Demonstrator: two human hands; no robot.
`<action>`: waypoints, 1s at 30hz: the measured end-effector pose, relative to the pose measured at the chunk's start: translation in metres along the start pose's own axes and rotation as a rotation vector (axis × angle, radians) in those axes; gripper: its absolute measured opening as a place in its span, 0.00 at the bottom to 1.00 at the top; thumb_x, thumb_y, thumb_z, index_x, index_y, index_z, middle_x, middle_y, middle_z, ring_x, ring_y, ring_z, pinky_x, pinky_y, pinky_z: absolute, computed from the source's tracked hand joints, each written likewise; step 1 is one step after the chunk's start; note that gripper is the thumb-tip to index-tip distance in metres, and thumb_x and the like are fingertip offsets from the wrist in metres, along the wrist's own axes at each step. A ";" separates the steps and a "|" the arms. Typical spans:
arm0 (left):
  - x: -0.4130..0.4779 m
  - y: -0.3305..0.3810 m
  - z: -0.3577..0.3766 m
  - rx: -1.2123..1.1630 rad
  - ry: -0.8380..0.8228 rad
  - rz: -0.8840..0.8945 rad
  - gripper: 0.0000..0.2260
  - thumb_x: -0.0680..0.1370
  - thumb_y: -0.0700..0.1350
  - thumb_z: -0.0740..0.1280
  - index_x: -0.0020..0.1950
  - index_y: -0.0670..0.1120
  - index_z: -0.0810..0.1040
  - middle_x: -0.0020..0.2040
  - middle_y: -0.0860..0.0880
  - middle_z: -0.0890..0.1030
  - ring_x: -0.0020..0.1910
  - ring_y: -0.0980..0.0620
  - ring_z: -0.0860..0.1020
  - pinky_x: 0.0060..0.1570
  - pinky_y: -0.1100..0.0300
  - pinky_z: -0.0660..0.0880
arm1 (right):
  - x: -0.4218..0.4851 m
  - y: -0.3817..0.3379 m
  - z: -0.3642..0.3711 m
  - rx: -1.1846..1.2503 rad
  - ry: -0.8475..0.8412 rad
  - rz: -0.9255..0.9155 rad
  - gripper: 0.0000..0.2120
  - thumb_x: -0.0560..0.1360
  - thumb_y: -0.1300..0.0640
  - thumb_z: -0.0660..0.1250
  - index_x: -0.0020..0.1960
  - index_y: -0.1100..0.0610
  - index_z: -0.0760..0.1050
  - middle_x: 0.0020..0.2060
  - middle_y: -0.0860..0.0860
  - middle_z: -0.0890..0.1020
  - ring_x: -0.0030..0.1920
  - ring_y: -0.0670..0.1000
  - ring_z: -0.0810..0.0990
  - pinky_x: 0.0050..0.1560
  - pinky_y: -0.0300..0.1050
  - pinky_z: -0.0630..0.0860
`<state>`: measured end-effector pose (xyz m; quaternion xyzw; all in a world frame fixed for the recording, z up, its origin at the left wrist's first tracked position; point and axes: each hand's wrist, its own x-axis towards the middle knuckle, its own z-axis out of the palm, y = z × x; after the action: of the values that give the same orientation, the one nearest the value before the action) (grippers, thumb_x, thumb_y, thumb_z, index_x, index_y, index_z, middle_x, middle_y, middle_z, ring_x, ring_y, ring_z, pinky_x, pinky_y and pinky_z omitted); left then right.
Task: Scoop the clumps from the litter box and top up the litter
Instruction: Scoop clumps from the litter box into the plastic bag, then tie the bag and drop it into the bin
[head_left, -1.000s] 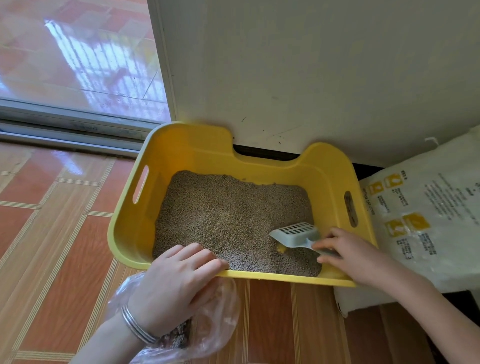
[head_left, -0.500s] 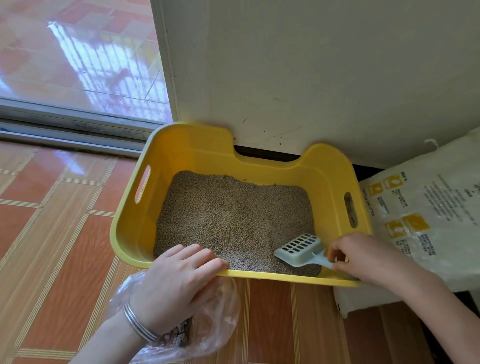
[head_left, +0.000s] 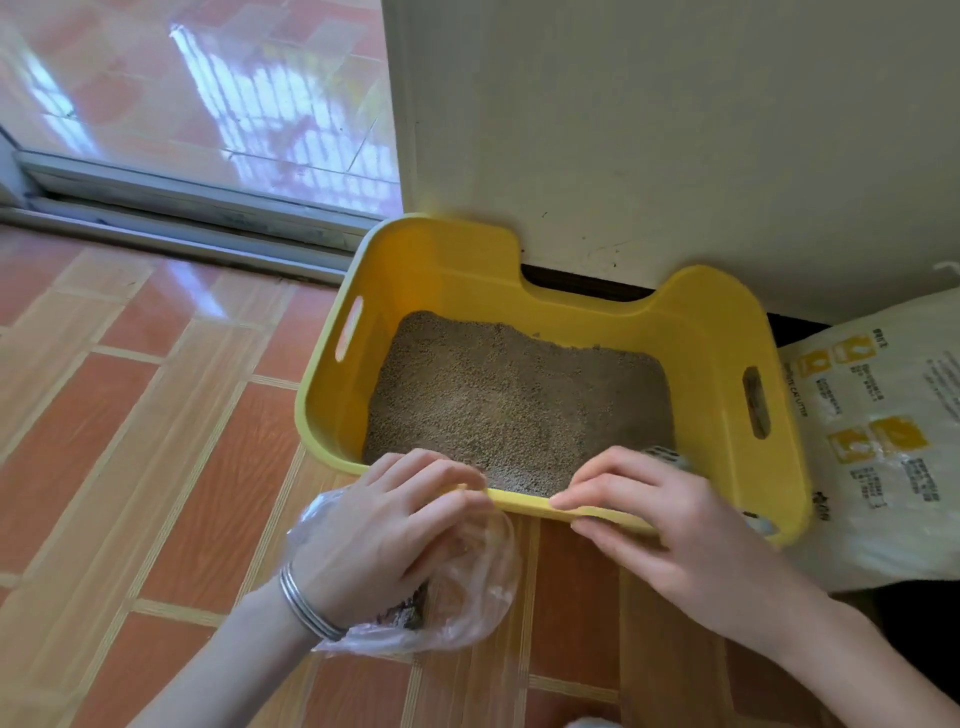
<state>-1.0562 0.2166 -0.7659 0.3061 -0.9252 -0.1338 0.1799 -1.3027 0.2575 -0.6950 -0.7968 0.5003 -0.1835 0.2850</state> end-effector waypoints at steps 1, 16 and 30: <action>-0.009 0.001 -0.002 -0.001 0.020 -0.004 0.13 0.79 0.45 0.57 0.55 0.48 0.80 0.59 0.51 0.78 0.57 0.48 0.75 0.54 0.55 0.71 | 0.000 -0.007 0.009 0.047 -0.008 -0.025 0.08 0.75 0.54 0.65 0.53 0.51 0.79 0.48 0.42 0.76 0.49 0.41 0.77 0.49 0.33 0.72; -0.124 -0.033 0.016 0.125 -0.071 -0.792 0.20 0.68 0.44 0.75 0.59 0.45 0.77 0.58 0.45 0.77 0.55 0.42 0.75 0.50 0.48 0.76 | -0.013 0.038 0.140 -0.141 -0.290 0.195 0.15 0.76 0.51 0.63 0.63 0.44 0.71 0.66 0.41 0.65 0.68 0.44 0.61 0.68 0.35 0.57; -0.100 -0.026 -0.007 0.076 0.119 -0.659 0.06 0.74 0.43 0.69 0.38 0.46 0.75 0.32 0.53 0.74 0.28 0.50 0.73 0.23 0.57 0.70 | 0.019 -0.001 0.119 0.044 -0.090 0.172 0.07 0.69 0.63 0.72 0.40 0.53 0.77 0.39 0.44 0.73 0.38 0.41 0.72 0.41 0.33 0.68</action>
<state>-0.9651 0.2563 -0.7943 0.6025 -0.7686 -0.1322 0.1694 -1.2252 0.2729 -0.7860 -0.7519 0.5492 -0.1334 0.3395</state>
